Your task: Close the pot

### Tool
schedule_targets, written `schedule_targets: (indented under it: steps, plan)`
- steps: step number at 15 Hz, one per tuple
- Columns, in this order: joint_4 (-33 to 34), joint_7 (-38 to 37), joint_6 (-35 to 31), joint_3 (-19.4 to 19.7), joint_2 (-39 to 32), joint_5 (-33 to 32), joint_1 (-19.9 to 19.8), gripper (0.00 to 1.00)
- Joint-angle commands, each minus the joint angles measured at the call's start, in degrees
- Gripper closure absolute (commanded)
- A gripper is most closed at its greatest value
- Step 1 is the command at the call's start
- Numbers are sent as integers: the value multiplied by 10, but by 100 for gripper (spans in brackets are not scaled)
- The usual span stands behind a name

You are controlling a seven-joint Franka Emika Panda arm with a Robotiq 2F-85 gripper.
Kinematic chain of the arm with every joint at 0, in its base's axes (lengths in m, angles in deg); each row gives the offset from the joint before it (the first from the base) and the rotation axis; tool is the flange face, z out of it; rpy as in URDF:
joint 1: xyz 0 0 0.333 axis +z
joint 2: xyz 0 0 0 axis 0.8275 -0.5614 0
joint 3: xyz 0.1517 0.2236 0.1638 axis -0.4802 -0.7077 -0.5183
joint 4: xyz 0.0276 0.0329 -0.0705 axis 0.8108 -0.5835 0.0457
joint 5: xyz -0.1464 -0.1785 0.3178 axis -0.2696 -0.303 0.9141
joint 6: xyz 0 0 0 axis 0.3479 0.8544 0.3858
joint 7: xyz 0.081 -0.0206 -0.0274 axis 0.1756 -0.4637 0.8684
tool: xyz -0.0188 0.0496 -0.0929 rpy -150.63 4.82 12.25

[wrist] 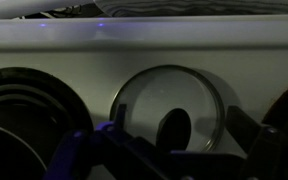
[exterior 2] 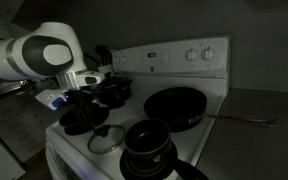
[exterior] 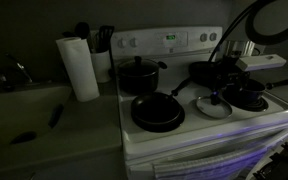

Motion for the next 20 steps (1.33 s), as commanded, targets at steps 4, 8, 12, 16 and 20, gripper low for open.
schedule_targets:
  steps: [4,8,12,16,20]
  plan:
    - [-31,8,-55,10,-6,13,-14,0]
    - [-26,69,-92,27,-33,43,-11,0]
    - [-8,106,-100,34,-69,40,-12,0]
    - [11,113,-93,35,-90,40,-11,0]
    - [43,106,-89,28,-104,32,-5,0]
